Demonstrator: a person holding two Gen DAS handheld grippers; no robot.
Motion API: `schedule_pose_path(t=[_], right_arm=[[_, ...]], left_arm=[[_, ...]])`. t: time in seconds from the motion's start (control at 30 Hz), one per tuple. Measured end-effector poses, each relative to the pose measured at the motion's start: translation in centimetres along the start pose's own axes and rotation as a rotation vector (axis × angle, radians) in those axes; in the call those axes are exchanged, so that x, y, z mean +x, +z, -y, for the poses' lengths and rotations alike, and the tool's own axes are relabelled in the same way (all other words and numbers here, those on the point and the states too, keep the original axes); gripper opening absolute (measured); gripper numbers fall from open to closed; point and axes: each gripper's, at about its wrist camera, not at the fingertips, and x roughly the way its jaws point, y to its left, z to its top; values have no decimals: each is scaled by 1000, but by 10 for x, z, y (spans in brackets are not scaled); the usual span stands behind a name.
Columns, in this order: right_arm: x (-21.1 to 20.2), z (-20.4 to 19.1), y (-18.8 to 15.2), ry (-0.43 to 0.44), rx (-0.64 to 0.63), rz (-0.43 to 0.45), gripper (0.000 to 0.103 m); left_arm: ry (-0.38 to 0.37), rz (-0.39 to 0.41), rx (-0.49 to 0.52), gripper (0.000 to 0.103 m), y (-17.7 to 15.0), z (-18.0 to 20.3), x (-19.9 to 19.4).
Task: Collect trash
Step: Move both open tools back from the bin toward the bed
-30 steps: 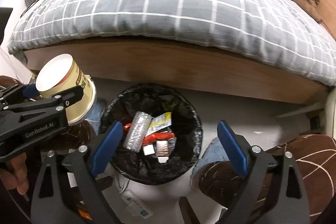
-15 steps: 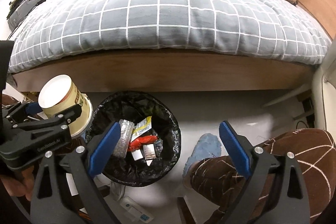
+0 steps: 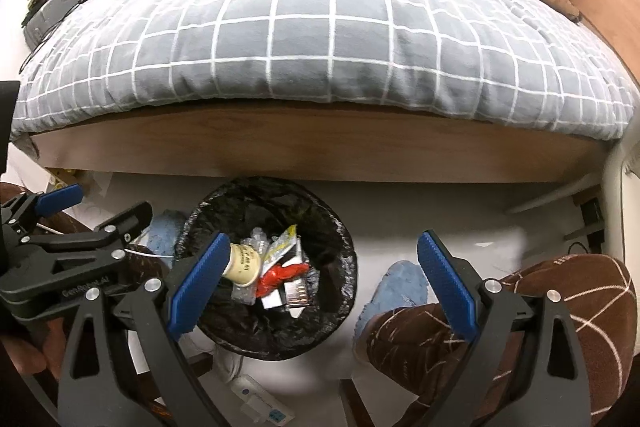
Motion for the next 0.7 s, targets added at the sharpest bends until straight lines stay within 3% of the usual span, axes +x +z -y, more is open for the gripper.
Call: schedule_pose_path(t=[0.27, 0.7], right_arm=[[-18, -4, 22, 3, -23, 54, 91], [-42, -3, 53, -9, -29, 120, 91]], left_arm=[[20, 86, -7, 97, 13, -10, -31], [26, 136, -25, 97, 39, -21, -61]])
